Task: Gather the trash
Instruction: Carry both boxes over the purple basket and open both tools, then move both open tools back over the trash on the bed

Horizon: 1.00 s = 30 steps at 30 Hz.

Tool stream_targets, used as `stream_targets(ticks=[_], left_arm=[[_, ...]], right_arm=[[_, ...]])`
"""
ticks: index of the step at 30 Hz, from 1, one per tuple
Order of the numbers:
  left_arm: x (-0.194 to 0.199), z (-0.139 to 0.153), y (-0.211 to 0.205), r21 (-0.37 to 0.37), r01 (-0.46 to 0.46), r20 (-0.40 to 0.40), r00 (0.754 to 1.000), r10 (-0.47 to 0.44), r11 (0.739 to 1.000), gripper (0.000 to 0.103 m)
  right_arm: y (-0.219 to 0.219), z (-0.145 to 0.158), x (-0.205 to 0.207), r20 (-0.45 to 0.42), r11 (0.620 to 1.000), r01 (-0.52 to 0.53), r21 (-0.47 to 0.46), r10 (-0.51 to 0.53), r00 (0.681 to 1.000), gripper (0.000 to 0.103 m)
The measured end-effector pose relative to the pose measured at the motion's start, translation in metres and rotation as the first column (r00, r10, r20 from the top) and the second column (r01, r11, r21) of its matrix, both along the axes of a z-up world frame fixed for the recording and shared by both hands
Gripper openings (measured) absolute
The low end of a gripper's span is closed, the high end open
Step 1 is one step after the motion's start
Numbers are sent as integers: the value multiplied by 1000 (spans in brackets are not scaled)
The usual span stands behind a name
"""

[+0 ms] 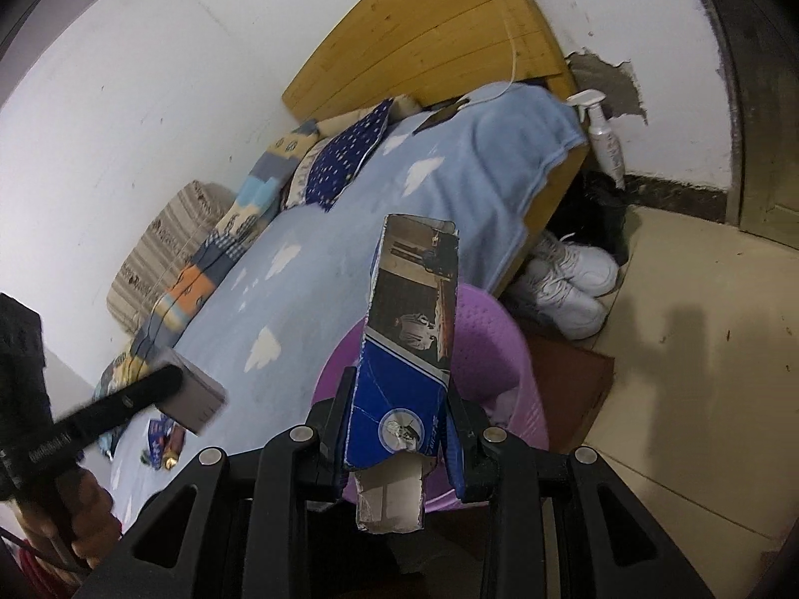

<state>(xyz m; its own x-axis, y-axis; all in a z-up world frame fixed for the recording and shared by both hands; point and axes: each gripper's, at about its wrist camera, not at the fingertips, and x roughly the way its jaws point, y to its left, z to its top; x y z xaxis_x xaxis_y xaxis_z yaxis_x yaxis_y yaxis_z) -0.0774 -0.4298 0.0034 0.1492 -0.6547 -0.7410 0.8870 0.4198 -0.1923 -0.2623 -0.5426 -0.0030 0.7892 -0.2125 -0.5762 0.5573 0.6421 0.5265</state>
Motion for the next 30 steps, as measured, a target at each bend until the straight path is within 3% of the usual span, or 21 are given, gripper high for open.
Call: stream_targets(ticks=[6,10,13,23,30], left_arm=[[-2,-12,-27,20,27,-40,999,-26,999,49],[3,-19,-38,30,20,-78,997,-17,999,60],[7,-19,-36,19,10,-100,995,-8,1000,61],[19,-4,-2,-34,-33,-95,995,30,999,63],[37,6,54,-57,-125,-63,991,121,991,63]], right_arm=[[-10,2,5,13,1000,9,14,-9,1000,34],[-19,-4,14,-1,999,4,31,-4,1000,38],[-24,-11,21,-14,998,-6,56,7,1000,42],[-20,-4,19,-5,999,3,55,-2,1000,45],[8,10,43,-29,996,-87,-2,87,996,52]])
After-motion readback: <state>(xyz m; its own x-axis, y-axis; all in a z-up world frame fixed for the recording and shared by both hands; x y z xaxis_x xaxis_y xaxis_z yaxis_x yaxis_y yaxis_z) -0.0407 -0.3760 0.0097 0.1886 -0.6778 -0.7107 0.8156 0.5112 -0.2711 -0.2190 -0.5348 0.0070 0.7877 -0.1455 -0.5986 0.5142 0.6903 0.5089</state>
